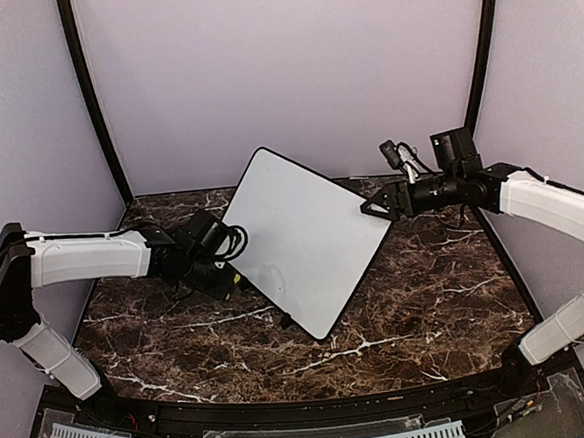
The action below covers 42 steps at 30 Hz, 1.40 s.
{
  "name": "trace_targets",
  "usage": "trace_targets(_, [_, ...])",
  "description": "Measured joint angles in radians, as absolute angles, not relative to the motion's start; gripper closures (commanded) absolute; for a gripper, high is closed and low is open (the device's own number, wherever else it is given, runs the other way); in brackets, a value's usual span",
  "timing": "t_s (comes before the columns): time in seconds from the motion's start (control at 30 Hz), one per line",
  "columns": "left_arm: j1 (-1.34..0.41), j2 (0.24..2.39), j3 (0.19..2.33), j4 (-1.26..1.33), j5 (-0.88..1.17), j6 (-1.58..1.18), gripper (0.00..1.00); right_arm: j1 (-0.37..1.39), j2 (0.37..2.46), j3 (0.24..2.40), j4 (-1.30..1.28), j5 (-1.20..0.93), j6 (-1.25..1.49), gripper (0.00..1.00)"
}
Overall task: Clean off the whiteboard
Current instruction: Place the whiteboard eraser at the center of the board.
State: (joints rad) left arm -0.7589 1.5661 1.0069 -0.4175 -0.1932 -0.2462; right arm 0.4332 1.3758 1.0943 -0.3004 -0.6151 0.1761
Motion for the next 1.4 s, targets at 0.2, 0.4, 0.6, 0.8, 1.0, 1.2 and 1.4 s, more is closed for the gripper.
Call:
trace_targets(0.2, [-0.744,1.571,0.992,-0.422,-0.161,-0.216,0.99,0.431,1.336,1.094,-0.300,-0.577,0.182,0.17])
trace_targets(0.4, [-0.686,1.576,0.988,-0.429,-0.162,-0.226,0.92,0.415,1.295,1.090,-0.295,-0.542,0.192,0.12])
trace_targets(0.6, [-0.589,1.576,0.980,-0.425,-0.163,-0.262,0.84,0.385,1.281,1.078,-0.289,-0.515,0.212,0.08])
trace_targets(0.8, [-0.468,1.584,0.980,-0.390,-0.130,-0.322,0.70,0.364,1.280,1.063,-0.284,-0.502,0.229,0.08])
trace_targets(1.0, [-0.382,1.636,0.980,-0.341,-0.042,-0.385,0.46,0.354,1.263,1.052,-0.284,-0.496,0.242,0.08])
trace_targets(1.2, [-0.360,1.682,0.971,-0.304,0.044,-0.437,0.32,0.346,1.239,1.042,-0.278,-0.495,0.246,0.08])
trace_targets(1.4, [-0.329,1.714,0.957,-0.282,0.090,-0.473,0.27,0.343,1.237,1.042,-0.276,-0.496,0.249,0.08])
